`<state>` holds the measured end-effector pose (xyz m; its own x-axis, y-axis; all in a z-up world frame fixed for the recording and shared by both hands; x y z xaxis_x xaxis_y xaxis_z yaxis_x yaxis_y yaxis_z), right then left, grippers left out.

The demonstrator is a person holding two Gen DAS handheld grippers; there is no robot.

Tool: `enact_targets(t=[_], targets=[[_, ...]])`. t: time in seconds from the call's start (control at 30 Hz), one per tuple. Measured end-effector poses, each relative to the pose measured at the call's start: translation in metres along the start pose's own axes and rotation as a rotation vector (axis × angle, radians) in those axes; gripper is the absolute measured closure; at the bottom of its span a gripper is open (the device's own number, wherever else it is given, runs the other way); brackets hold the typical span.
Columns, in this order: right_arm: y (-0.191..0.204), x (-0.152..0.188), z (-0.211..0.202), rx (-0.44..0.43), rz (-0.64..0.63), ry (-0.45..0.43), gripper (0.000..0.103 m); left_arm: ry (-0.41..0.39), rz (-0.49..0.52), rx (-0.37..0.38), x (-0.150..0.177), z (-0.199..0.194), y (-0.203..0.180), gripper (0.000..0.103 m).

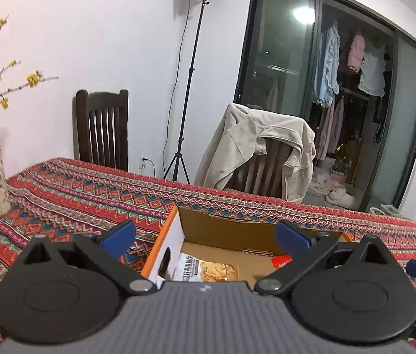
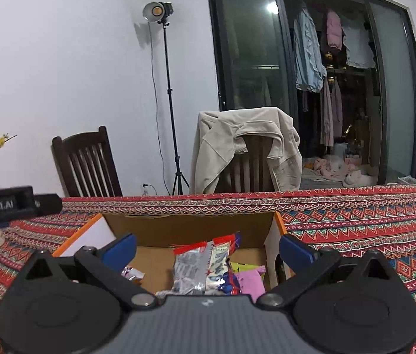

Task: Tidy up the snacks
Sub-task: 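Carry the cookie packet and silver-and-red bag into the box and open both grippers, then move both grippers back to the pile and grasp a white sachet with the right gripper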

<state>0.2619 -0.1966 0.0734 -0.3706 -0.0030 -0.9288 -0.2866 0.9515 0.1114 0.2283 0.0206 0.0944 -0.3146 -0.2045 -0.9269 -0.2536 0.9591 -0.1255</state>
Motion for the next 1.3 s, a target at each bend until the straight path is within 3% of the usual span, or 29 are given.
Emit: enact_targets(t=[0.3,0.67,1.03,1.3], targets=[[0.0,0.01,-0.038,-0.011,-0.011,0.025,0.0,0.005,0.055,0.012,0.011,-0.039,0.01,0.0],[0.005,0.061,-0.074,-0.013,-0.03,0.121,0.0,0.051,0.099,0.029,0.053,-0.074,0.029,0.0],[0.006,0.112,-0.089,-0.009,-0.021,0.227,0.0,0.128,0.106,0.036,0.113,-0.086,0.055,0.0],[0.002,0.128,-0.093,0.016,-0.028,0.255,0.0,0.143,0.097,0.007,0.128,-0.084,0.065,0.0]])
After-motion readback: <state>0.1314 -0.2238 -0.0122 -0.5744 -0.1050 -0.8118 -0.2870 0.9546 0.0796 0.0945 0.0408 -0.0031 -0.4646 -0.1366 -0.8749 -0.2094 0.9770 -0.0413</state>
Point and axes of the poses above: each gripper's, at about its wrist camera, not at the fingertips, and z roughly the way its jaws point, y to its left, x to its underside, the point moved 2 cm from there along z, roughly the way its jaws point, and after that the axes turned 2 degrees about -x, right-handed, at the moved point
